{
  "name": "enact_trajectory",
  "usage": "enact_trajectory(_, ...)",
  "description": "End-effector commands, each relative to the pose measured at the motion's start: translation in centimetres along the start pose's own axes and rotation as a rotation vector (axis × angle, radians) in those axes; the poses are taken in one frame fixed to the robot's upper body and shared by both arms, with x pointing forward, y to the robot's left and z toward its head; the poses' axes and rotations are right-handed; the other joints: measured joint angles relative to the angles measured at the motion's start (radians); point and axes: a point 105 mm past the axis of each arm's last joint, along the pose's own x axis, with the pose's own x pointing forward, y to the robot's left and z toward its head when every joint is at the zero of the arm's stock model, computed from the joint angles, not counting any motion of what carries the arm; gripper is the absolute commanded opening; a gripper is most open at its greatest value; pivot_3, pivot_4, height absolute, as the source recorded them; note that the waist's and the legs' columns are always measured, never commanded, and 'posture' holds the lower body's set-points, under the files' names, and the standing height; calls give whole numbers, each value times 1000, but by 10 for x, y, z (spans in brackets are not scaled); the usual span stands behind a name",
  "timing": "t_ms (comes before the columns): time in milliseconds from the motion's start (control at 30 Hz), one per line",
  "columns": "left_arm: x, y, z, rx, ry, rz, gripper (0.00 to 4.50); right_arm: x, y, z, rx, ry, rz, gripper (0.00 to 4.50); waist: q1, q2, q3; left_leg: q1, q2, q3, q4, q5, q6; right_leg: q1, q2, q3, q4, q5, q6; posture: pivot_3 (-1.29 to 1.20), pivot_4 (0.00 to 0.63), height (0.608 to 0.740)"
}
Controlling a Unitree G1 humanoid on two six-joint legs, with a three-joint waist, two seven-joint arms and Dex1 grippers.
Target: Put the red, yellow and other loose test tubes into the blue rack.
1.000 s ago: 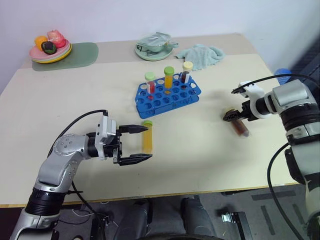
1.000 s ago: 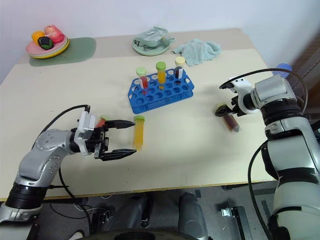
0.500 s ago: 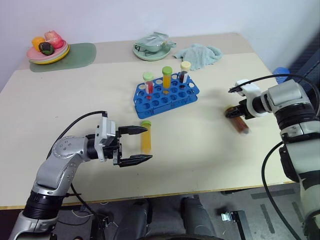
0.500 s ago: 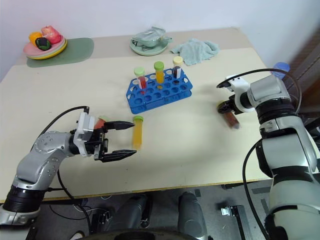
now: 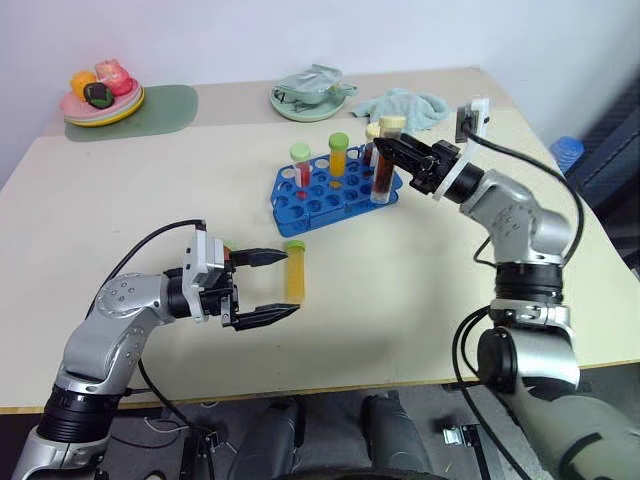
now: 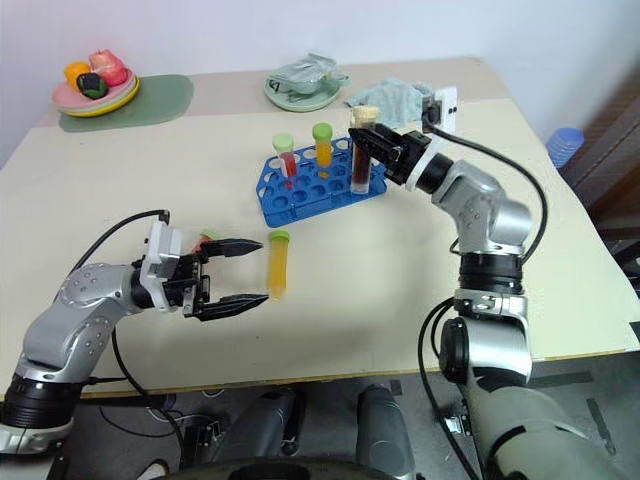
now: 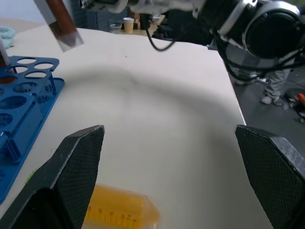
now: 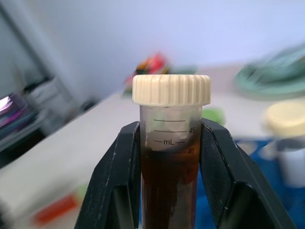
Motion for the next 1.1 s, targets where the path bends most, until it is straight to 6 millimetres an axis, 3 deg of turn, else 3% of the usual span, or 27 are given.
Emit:
enact_trajectory(33, -3, 0, 16, 48, -28, 11, 4500, 7, -10, 7, -126, -132, -79, 1618, -6, 0, 0, 0, 0, 0, 0, 0, 0, 0, 0, 0, 0, 0, 0, 0, 150, 740)
enact_trajectory(333, -14, 5, 21, 28, -57, 131, 4500, 17, -28, -22, -236, -194, -220, 1618, -30, 0, 0, 0, 1, 0, -1, 1, -1, -1, 1, 0, 1, 0, 0, 0, 150, 740)
enact_trajectory(1100, -20, 4, 31, 13, -97, 279, 4500, 29, -25, -45, -183, -235, -309, 1618, -48, 1, -1, 2, 0, -1, -1, 1, -1, -1, 1, 0, 5, 0, 0, 0, 150, 740)
